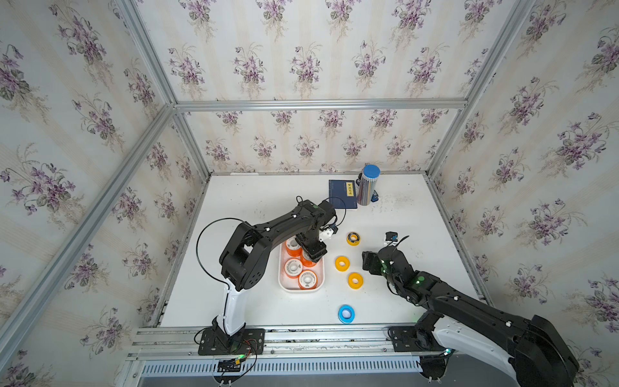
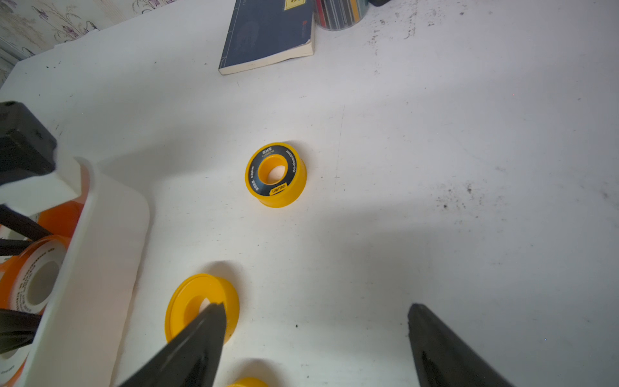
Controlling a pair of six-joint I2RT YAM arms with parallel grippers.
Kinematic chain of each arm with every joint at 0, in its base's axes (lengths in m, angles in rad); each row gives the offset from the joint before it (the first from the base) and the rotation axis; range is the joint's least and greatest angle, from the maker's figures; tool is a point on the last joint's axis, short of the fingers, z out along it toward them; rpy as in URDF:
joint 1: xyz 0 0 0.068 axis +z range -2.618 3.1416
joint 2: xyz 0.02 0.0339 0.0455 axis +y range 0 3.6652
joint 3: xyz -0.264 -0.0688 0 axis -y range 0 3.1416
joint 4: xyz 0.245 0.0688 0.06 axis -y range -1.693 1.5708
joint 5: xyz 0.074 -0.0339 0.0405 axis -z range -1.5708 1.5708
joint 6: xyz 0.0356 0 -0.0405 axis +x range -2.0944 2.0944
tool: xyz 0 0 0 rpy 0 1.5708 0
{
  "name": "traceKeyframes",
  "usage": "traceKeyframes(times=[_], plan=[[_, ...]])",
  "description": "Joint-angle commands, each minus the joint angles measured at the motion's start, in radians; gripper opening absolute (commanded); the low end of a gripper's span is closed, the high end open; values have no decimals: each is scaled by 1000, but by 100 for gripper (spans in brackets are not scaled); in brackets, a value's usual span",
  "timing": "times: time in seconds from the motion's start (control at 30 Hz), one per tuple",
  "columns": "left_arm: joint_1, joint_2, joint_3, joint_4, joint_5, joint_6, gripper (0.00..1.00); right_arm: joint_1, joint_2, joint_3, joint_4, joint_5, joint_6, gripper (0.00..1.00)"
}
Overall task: Put the sealing tape into the storage box
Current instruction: Place the sealing tape in the storage box, then pick up the sealing tape at the center of the board.
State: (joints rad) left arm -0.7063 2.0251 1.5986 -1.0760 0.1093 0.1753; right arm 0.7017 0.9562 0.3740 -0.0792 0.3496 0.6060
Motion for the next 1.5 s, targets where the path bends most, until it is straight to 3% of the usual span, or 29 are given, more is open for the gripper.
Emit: traceKeyframes(times=[0.0, 0.33, 0.8, 1.13, 1.33, 1.47], plan=[[-1, -11, -7, -12, -10, -7, 73, 1, -1, 8, 12, 3, 3, 89], [-4, -35, -9, 0, -27, -17, 80, 1, -1, 8, 12, 3, 4, 89], [-17, -106, -1, 6, -39, -40, 80, 1, -3, 8, 10, 3, 3, 89], [-16, -408, -73, 35, -64, -178, 79, 2, -3, 9, 11, 2, -1, 90], [12, -684, -258, 62, -116, -307, 79, 1, 34, 31, 9, -28, -27, 90], [35, -842, -376, 45, -135, -388, 78, -4, 134, 99, -22, -81, -45, 90]])
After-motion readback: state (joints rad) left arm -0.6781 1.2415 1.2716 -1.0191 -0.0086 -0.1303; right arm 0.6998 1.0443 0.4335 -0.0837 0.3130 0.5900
